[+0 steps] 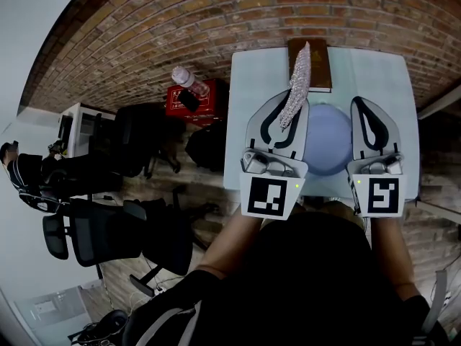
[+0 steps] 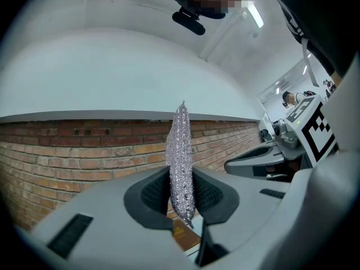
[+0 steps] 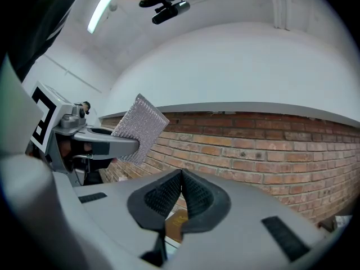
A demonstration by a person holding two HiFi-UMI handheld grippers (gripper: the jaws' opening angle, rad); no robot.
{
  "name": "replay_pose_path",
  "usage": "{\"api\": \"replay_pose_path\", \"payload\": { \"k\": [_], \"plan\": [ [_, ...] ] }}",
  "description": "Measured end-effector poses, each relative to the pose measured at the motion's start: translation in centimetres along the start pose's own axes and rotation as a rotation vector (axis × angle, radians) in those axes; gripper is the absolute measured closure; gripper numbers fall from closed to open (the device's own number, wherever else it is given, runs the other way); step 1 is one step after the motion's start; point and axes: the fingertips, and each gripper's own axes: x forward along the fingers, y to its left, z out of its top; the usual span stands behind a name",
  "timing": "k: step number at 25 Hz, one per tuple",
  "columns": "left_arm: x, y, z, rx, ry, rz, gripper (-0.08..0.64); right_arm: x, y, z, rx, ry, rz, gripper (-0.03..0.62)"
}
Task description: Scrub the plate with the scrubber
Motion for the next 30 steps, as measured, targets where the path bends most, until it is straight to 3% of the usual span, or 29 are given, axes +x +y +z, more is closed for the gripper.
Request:
{"api": "replay_pose_path", "payload": {
  "k": [6,30],
  "plan": [
    [-0.1,0.0,0.1,0.001,-0.001,-0.009,0.488,0.0,-0.4,0.6,-0.040,-0.014,-0.052,0.557],
    [1.3,0.3,0.1,0.006,-0.023,-0.012,0.488,0.9,-0.6,0.4,-0.043,-0.026,-0.042,0.557]
  ]
}}
